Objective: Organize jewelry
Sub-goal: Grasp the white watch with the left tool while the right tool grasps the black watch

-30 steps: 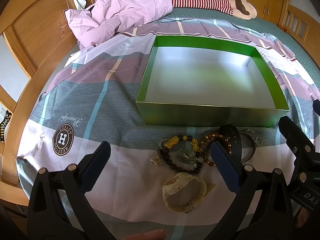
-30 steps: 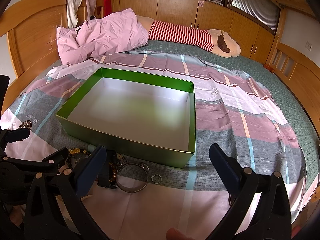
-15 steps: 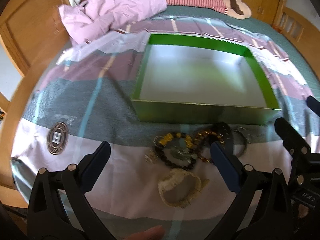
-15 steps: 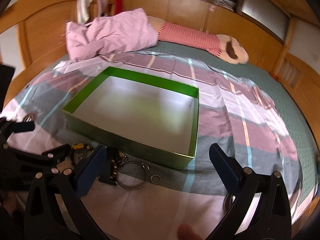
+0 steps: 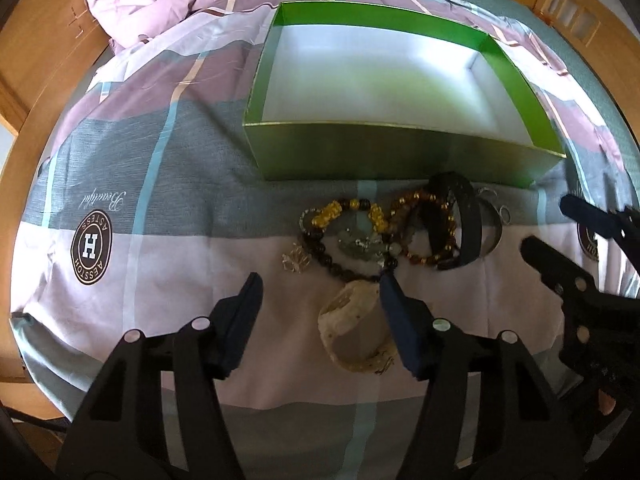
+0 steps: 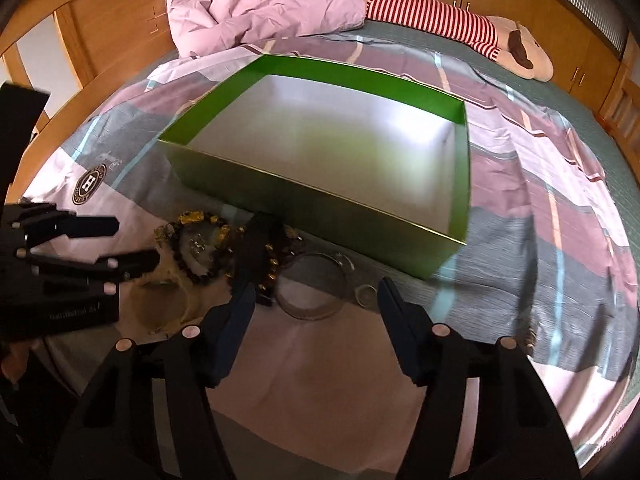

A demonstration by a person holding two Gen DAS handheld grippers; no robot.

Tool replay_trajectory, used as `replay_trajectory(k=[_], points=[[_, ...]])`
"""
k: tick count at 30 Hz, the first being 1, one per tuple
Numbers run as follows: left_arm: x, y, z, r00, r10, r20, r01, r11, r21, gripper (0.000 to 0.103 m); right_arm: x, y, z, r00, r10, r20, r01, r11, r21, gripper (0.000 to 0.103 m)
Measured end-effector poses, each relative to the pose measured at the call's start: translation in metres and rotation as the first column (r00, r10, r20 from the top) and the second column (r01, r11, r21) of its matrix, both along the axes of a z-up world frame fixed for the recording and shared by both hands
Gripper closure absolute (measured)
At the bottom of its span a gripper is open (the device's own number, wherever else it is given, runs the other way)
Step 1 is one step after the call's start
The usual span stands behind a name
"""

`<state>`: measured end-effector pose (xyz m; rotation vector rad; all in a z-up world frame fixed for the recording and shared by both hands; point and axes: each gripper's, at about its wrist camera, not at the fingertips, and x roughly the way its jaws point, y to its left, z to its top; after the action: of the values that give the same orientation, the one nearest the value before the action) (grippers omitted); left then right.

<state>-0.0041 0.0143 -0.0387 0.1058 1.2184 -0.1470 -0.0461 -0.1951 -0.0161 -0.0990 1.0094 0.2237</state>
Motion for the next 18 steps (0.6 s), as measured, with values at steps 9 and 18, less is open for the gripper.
replay_trajectory(k=[9,18], points=[[-0.012,-0.008,-0.026,0.997,-0.063,-0.043,0.065,0.997,0.048,0.047,0.021,0.018,-0.008,1.000,0.009,-0.002,-0.009,1.000,0.028,0.038],[-0.006,-0.006,-0.046,0.994,-0.076,-0.079,0.076,0.997,0.002,0.081,0.032,0.030,-0.032,0.998,0.034,-0.049,-0.033,0.999,0.038,0.067]])
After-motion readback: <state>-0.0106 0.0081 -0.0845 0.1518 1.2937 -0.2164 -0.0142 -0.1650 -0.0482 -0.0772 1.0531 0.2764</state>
